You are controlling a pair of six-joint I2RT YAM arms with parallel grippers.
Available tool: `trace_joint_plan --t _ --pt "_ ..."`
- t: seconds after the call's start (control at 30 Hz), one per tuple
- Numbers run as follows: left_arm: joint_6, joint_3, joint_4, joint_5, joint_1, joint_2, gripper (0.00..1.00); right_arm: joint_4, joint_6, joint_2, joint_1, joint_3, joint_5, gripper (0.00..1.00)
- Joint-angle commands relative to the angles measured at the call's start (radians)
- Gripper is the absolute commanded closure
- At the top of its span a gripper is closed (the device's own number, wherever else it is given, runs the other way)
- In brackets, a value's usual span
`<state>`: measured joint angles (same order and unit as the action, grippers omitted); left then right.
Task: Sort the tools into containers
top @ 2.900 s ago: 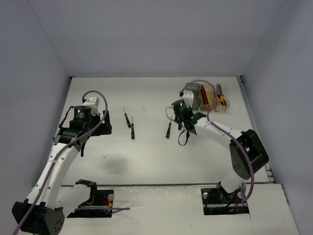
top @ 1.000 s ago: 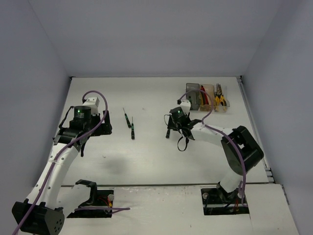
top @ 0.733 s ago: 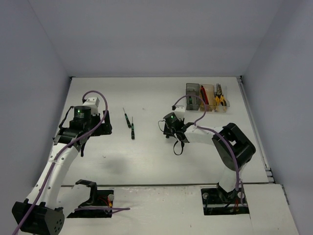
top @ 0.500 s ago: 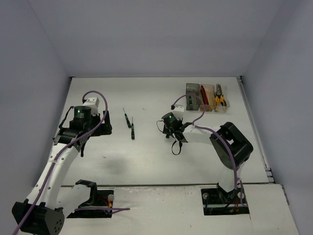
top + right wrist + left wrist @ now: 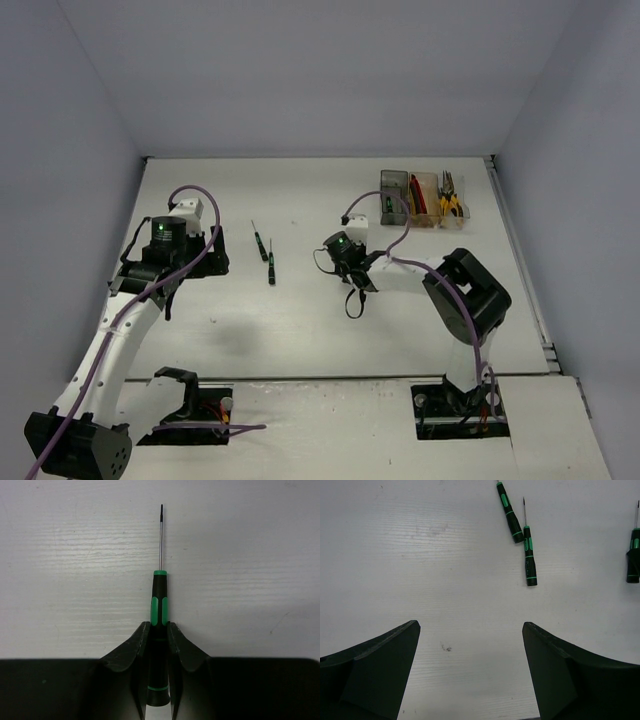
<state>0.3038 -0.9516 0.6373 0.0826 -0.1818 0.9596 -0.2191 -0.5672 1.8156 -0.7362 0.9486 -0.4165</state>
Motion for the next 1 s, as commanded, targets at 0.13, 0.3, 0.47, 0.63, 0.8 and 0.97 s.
trace_joint_plan --t 0.13,0.3,0.47,0.63,0.8,0.97 --pt "0.009 -0.006 -0.048 0.005 0.005 -0.005 0.19 0.007 0.472 -0.157 0.174 0.217 0.059 1.00" --pt "0.009 -0.006 -0.048 0.003 0.007 -0.006 0.19 -0.002 0.598 -0.068 0.329 0.362 0.125 1.00" --pt "0.009 -0.006 -0.048 0.002 0.006 -0.007 0.19 0.000 0.604 0.070 0.450 0.503 0.227 1.00" --pt "0.009 -0.007 -0.048 0.002 0.007 -0.007 0.19 0.003 0.599 0.188 0.507 0.587 0.293 1.00" --pt "0.008 -0.006 -0.047 0.002 0.007 -0.004 0.19 0.005 0.598 0.238 0.514 0.617 0.327 0.94" --pt "0.008 -0.007 -0.047 0.003 0.007 -0.002 0.19 0.008 0.586 0.213 0.513 0.597 0.339 0.69"
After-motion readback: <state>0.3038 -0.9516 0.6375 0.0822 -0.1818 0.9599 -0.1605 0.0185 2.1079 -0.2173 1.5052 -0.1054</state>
